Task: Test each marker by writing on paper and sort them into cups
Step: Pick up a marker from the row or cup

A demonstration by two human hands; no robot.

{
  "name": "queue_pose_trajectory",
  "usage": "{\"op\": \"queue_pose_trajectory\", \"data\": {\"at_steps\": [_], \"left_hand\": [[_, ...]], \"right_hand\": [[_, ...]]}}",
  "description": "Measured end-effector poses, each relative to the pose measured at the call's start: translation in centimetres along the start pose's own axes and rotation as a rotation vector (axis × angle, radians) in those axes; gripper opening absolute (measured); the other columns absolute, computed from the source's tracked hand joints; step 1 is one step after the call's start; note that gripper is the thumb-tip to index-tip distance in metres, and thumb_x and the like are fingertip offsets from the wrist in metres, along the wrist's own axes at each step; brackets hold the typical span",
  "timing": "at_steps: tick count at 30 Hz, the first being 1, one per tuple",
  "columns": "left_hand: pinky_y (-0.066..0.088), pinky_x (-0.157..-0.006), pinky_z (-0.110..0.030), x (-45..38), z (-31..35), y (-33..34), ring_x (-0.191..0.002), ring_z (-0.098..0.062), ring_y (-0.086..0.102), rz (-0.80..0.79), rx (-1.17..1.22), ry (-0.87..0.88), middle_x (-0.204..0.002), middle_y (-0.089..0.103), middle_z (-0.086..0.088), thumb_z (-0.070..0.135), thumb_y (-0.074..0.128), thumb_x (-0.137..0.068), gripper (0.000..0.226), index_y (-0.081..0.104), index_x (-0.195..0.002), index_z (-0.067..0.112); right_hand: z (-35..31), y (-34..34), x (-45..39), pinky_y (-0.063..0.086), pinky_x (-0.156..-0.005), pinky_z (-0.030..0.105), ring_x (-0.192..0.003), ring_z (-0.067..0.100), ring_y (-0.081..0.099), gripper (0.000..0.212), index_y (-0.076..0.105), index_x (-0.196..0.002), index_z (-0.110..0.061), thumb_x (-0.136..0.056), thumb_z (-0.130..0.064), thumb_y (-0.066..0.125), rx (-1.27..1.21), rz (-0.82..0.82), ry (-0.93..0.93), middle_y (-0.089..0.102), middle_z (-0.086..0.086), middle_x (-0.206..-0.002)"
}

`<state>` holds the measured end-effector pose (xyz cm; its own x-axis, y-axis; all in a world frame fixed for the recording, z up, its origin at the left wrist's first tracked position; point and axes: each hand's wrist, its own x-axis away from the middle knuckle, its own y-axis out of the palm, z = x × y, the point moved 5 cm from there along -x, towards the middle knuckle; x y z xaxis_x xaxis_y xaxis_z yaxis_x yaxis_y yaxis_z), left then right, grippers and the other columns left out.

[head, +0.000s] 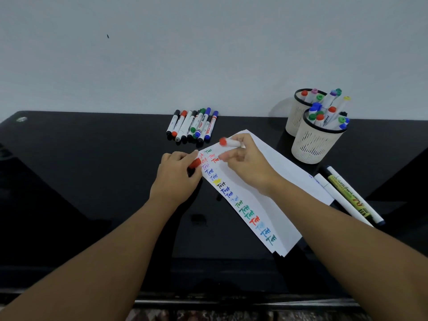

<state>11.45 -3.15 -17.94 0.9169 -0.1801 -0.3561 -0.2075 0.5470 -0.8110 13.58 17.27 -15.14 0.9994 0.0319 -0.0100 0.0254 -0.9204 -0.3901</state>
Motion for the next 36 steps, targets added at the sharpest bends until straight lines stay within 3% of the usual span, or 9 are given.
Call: {"op": "queue_pose_trajectory", "data": {"at_steps": [1,3,6,9,13,19,25,31,36], "left_hand": [[0.048,-0.098,-0.045,0.0,0.0,0.0,-0.118,-0.02,0.042,-0.003,0.0,0.01,-0.125,0.061,0.003,0.04,0.06,-0.097,0.045,0.06,-0.14,0.026],[0.047,-0.098,-0.044,-0.1,0.0,0.0,-0.117,-0.019,0.042,-0.011,-0.011,0.014,-0.125,0.061,0.004,0.041,0.06,-0.097,0.041,0.064,-0.136,0.027],[0.046,-0.1,-0.043,-0.2,-0.1,0.1,-0.117,-0.018,0.041,-0.014,-0.015,0.019,-0.124,0.061,0.005,0.044,0.062,-0.095,0.039,0.068,-0.129,0.026],[0.047,-0.099,-0.044,-0.3,-0.3,0.2,-0.116,-0.017,0.041,-0.013,0.0,0.009,-0.122,0.061,0.007,0.045,0.064,-0.093,0.036,0.072,-0.122,0.025],[0.047,-0.099,-0.043,-0.3,-0.3,0.2,-0.115,-0.017,0.041,-0.002,0.005,0.006,-0.122,0.061,0.007,0.044,0.064,-0.094,0.036,0.073,-0.123,0.025],[0.045,-0.102,-0.042,-0.4,-0.3,0.1,-0.119,-0.016,0.041,-0.007,0.02,-0.02,-0.126,0.061,0.007,0.048,0.067,-0.092,0.041,0.072,-0.124,0.023],[0.041,-0.098,-0.03,-0.6,-0.3,-0.2,-0.121,-0.016,0.041,-0.013,0.052,-0.046,-0.127,0.06,0.006,0.05,0.071,-0.09,0.043,0.073,-0.123,0.023],[0.043,-0.1,-0.032,-0.5,-0.4,-0.3,-0.121,-0.016,0.041,-0.016,0.08,-0.053,-0.127,0.06,0.005,0.049,0.072,-0.089,0.042,0.074,-0.123,0.023],[0.04,-0.099,-0.029,-0.6,-0.3,-0.3,-0.121,-0.015,0.04,-0.02,0.076,-0.062,-0.128,0.059,0.006,0.049,0.071,-0.09,0.043,0.073,-0.124,0.024]], "right_hand": [[0.2,0.2,0.1,0.046,-0.068,0.013,-0.078,-0.009,0.065,0.026,0.049,-0.118,-0.033,-0.102,-0.021,0.065,0.008,0.008,-0.003,0.069,-0.012,-0.088],[0.5,0.2,0.3,0.05,-0.077,0.021,-0.078,-0.004,0.067,0.013,0.055,-0.112,-0.03,-0.103,-0.035,0.062,-0.054,0.079,-0.018,0.07,-0.008,-0.082],[0.2,0.1,0.5,0.053,-0.086,0.032,-0.077,0.009,0.064,0.038,0.067,-0.114,-0.023,-0.104,-0.054,0.048,-0.092,0.174,-0.018,0.067,-0.005,-0.076],[0.2,-0.2,0.4,0.052,-0.081,0.029,-0.082,0.01,0.063,0.03,0.07,-0.116,-0.022,-0.107,-0.042,0.049,0.002,0.192,-0.02,0.064,-0.011,-0.084],[1.0,-0.4,0.6,0.06,-0.09,0.043,-0.093,0.017,0.069,0.009,0.066,-0.109,-0.026,-0.103,-0.03,0.061,0.025,0.199,-0.054,0.07,-0.006,-0.096],[0.9,-0.1,1.2,0.054,-0.073,0.021,-0.086,0.001,0.067,0.014,0.069,-0.104,-0.024,-0.099,-0.037,0.068,0.006,0.18,-0.065,0.071,-0.012,-0.094],[0.5,0.4,1.3,0.056,-0.086,0.037,-0.087,0.014,0.068,0.026,0.071,-0.099,-0.018,-0.104,-0.04,0.058,0.055,0.106,0.038,0.069,-0.01,-0.095],[0.7,0.4,1.0,0.053,-0.084,0.032,-0.091,0.012,0.066,0.022,0.069,-0.102,-0.019,-0.105,-0.037,0.057,0.082,0.116,0.007,0.068,-0.012,-0.101],[0.9,0.6,0.8,0.055,-0.083,0.038,-0.09,0.015,0.069,0.019,0.069,-0.103,-0.022,-0.104,-0.038,0.059,0.099,0.096,0.01,0.07,-0.01,-0.101]]}}
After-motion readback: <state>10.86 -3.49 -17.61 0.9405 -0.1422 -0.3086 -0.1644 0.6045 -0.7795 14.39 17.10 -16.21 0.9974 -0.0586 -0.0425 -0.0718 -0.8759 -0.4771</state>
